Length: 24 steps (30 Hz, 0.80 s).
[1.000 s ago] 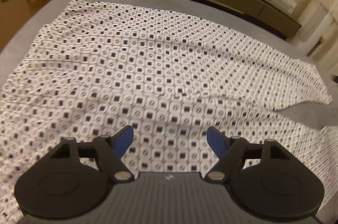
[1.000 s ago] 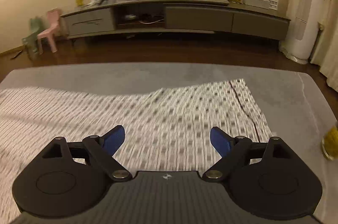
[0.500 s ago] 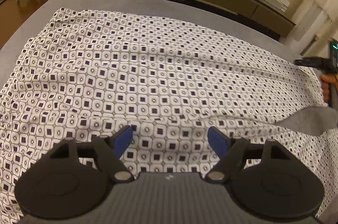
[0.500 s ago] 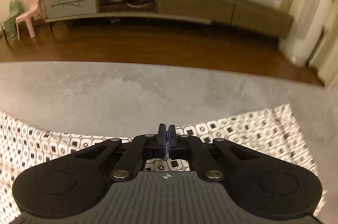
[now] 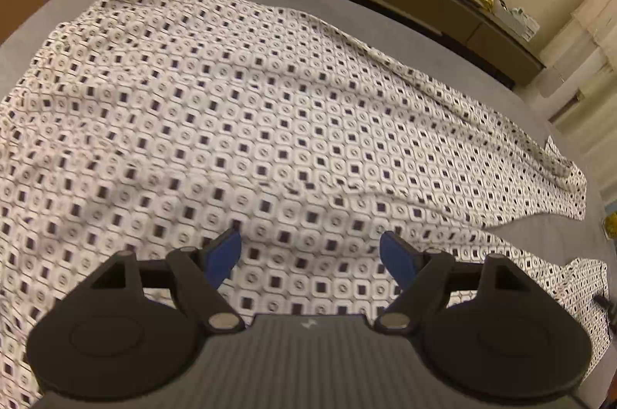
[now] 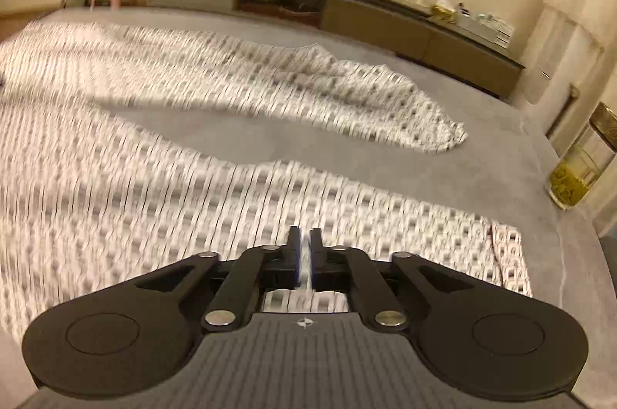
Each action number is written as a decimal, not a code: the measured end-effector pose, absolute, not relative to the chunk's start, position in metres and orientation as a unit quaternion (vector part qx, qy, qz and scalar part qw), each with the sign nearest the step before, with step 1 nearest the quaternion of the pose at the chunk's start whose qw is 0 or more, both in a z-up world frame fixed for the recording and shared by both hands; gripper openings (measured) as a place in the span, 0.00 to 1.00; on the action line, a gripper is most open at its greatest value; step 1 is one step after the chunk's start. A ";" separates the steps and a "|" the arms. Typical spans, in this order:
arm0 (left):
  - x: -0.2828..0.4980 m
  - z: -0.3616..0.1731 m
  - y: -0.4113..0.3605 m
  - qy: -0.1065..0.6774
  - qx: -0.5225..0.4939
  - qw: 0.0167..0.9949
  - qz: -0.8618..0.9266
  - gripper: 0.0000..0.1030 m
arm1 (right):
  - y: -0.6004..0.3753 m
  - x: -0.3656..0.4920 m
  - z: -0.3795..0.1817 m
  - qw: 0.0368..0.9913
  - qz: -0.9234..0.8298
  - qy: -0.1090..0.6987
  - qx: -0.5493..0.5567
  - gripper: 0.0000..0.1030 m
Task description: Fold clothes
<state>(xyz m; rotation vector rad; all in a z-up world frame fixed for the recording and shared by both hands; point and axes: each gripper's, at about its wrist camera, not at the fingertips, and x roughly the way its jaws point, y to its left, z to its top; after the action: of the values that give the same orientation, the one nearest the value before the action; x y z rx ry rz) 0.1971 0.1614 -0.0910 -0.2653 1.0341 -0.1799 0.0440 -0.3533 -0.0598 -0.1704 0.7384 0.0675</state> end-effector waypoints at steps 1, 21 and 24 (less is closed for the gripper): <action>0.196 -0.092 0.159 0.492 -0.124 0.858 -0.085 0.80 | -0.353 0.060 -0.052 0.935 0.030 0.348 -0.067 0.32; 0.196 -0.064 0.190 0.456 -0.171 0.868 -0.097 0.81 | -0.320 0.116 -0.015 0.956 -0.006 0.293 -0.007 0.01; 0.191 -0.065 0.186 0.461 -0.174 0.864 -0.101 0.81 | -0.312 0.036 -0.040 0.942 0.002 0.333 -0.031 0.03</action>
<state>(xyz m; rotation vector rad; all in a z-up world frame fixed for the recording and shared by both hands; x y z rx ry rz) 0.1915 0.1858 -0.0652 -0.3651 0.9652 -0.2112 0.0361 -0.3116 -0.0398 -0.0629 0.6792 0.0038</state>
